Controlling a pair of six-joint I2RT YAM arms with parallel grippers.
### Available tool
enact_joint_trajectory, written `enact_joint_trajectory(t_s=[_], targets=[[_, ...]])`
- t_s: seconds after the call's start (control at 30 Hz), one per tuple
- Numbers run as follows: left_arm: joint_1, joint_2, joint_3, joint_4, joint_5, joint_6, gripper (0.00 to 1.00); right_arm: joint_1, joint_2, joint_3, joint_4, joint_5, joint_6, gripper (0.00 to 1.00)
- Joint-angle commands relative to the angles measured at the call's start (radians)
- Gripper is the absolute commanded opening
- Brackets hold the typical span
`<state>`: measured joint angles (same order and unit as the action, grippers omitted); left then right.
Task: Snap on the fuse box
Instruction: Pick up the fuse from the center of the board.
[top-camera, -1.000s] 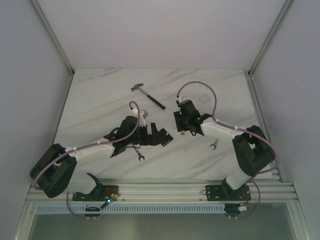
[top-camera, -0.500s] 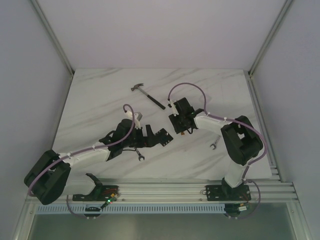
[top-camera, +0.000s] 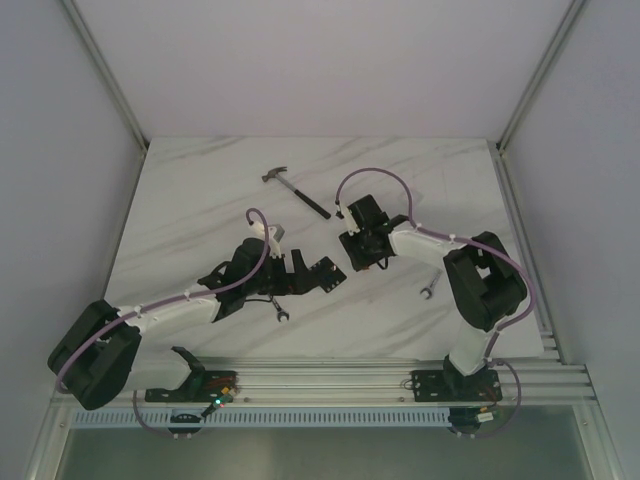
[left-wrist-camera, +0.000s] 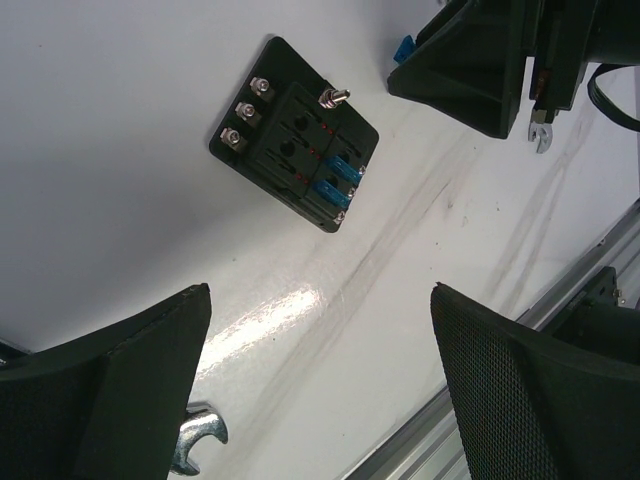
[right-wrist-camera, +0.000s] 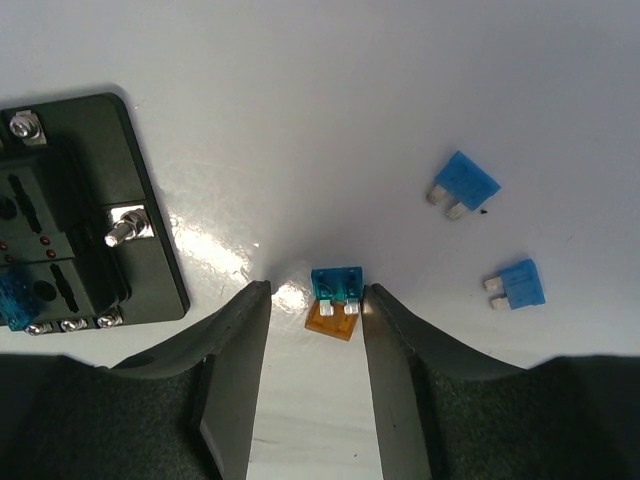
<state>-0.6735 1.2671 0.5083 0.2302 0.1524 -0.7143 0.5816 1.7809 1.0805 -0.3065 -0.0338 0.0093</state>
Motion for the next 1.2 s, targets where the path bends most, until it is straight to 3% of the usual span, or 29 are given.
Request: enact_joint_trajectory(t_s=[0.0,0.5,1.17], targets=[[0.006,-0.001,-0.01,-0.015,0.0,-0.011,1.0,0.001,0.0,0.033,-0.072,-0.009,-0.029,0.49],[0.006,-0.014,-0.017,-0.015,-0.002,-0.018,1.0,0.0,0.101,0.117,-0.136,0.039,-0.017,0.38],[0.006,-0.012,-0.013,-0.016,0.016,-0.019,1.0,0.002,0.167,0.181,-0.22,0.018,-0.055,0.38]])
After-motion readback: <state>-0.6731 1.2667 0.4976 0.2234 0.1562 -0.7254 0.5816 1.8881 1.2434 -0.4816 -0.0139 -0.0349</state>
